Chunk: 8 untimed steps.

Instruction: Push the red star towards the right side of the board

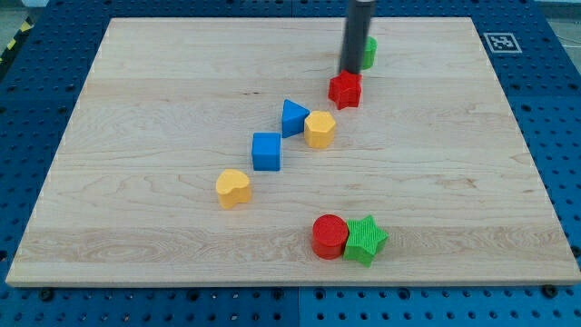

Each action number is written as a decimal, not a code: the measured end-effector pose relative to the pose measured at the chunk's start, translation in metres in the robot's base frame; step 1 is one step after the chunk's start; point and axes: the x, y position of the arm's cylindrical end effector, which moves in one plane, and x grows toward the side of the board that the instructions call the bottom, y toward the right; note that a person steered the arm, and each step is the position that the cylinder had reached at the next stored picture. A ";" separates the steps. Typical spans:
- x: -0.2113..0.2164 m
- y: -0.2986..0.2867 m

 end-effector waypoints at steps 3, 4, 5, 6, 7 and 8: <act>0.046 0.075; 0.048 0.079; 0.010 0.041; 0.000 -0.018; 0.022 -0.030; 0.063 0.009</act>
